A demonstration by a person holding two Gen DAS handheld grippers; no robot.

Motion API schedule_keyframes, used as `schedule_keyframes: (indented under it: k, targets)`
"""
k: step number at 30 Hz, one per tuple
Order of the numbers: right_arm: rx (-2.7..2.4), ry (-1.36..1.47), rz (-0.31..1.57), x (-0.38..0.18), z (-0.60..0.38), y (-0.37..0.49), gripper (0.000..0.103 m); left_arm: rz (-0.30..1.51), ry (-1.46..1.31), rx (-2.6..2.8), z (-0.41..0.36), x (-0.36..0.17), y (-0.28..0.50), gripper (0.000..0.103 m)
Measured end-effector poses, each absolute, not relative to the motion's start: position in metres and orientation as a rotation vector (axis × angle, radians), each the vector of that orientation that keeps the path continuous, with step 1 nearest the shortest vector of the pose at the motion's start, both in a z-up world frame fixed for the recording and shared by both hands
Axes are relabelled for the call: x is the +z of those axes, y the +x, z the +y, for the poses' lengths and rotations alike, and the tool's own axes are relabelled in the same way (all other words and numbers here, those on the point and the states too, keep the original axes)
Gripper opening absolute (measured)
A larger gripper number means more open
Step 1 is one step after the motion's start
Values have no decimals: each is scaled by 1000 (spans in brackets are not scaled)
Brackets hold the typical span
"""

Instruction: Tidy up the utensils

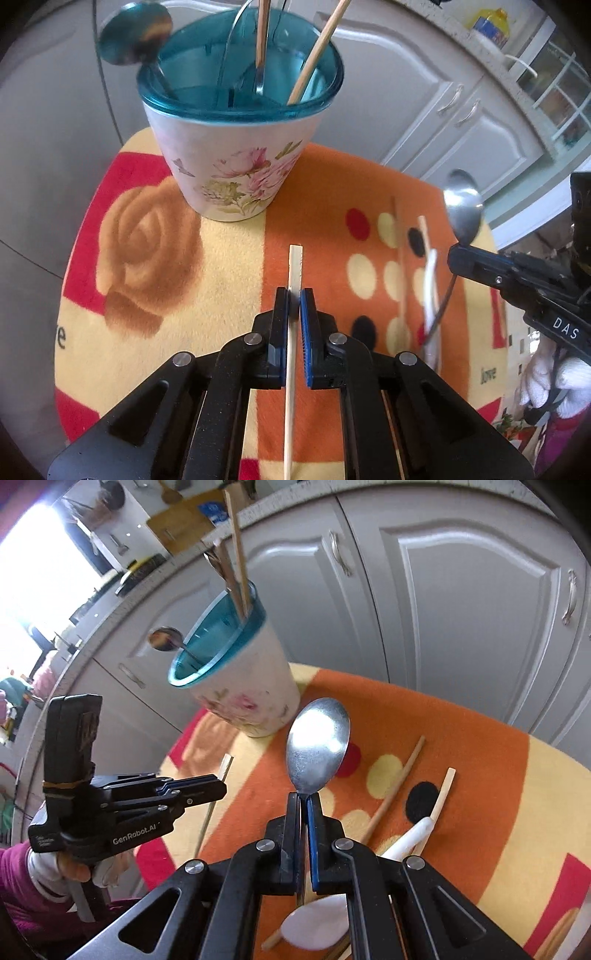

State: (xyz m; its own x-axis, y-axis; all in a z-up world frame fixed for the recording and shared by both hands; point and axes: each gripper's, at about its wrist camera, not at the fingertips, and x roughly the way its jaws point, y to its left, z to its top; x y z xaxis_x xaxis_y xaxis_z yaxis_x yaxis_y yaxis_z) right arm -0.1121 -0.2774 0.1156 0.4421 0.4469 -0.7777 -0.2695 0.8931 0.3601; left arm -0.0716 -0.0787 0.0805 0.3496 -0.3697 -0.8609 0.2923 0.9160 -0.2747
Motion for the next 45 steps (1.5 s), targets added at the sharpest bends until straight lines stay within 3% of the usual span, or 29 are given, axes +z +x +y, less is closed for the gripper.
schedule_keyframes:
  k: [14, 16, 18, 20, 27, 38, 43, 45]
  targets:
    - [398, 189, 958, 136, -273, -129, 3, 1061, -111, -459, -62, 121, -98, 5]
    - [364, 186, 989, 126, -275, -124, 5, 1059, -116, -460, -62, 121, -99, 5]
    - [357, 173, 1028, 113, -277, -118, 16, 1061, -121, -466, -64, 121, -98, 5]
    - [351, 155, 1051, 104, -278, -112, 21, 1065, -123, -465, -65, 120, -97, 5]
    - [316, 35, 1077, 79, -286, -59, 25, 1088, -151, -465, -61, 118, -91, 5]
    - [525, -144, 1154, 55, -278, -7, 25, 1144, -164, -467, -71, 105, -70, 5]
    - [590, -51, 1199, 42, -290, -8, 25, 1165, -156, -472, -80, 98, -62, 5]
    - [602, 30, 1195, 38, -295, -8, 18, 1168, -156, -474, -82, 97, -61, 5]
